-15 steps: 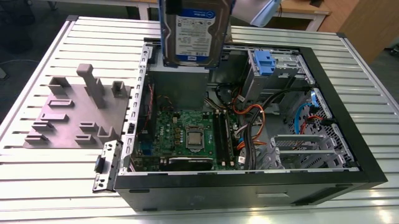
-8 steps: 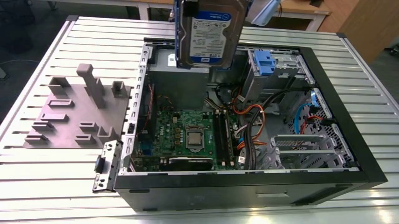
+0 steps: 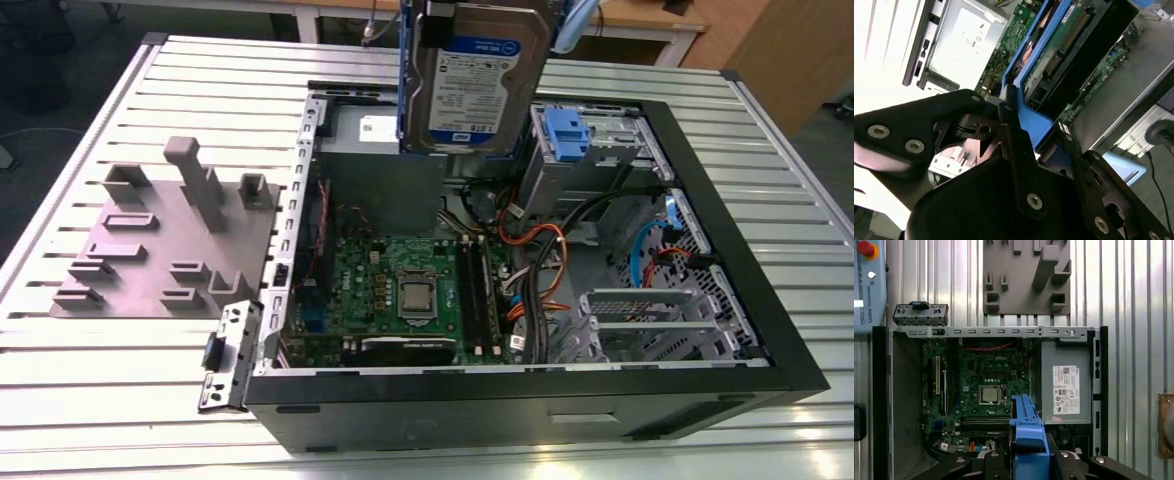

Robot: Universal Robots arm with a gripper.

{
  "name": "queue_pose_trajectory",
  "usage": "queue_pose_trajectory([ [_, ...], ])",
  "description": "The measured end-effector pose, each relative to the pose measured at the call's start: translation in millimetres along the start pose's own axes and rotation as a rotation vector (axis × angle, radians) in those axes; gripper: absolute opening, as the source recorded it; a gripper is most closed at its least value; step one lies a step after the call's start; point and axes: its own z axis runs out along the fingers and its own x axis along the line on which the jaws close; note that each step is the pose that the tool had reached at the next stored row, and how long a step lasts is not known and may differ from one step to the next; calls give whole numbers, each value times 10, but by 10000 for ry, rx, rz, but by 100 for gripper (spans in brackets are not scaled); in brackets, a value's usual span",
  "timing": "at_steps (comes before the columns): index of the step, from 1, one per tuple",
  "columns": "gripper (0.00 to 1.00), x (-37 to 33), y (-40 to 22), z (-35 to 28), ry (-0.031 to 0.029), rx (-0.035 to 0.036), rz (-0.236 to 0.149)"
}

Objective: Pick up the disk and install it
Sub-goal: 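Pick up the disk, then insert the disk into the insertion slot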

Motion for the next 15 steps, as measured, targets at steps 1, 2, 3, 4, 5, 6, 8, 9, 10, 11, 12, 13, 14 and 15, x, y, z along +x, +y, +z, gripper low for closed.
queue_pose_trajectory([
  [1,36,2,-17,4,-1,0,-1],
  [2,36,2,-21,6,-1,1,-1],
  [3,36,2,-21,5,0,-1,0],
  [4,36,2,-22,5,0,0,0],
  [5,36,1,-46,5,1,-1,-1],
  [6,36,1,-69,4,1,-1,-1],
  [8,36,3,-70,4,1,0,-1],
  [9,36,6,-70,4,1,-1,-1],
  [10,36,9,-70,5,0,0,-1],
  [11,36,12,-70,4,1,1,-1],
  [12,36,15,-70,4,1,0,-1],
  [13,36,17,-69,4,0,-1,0],
  [14,36,20,-70,3,2,-1,0],
  [15,36,24,-70,4,1,-1,-1],
])
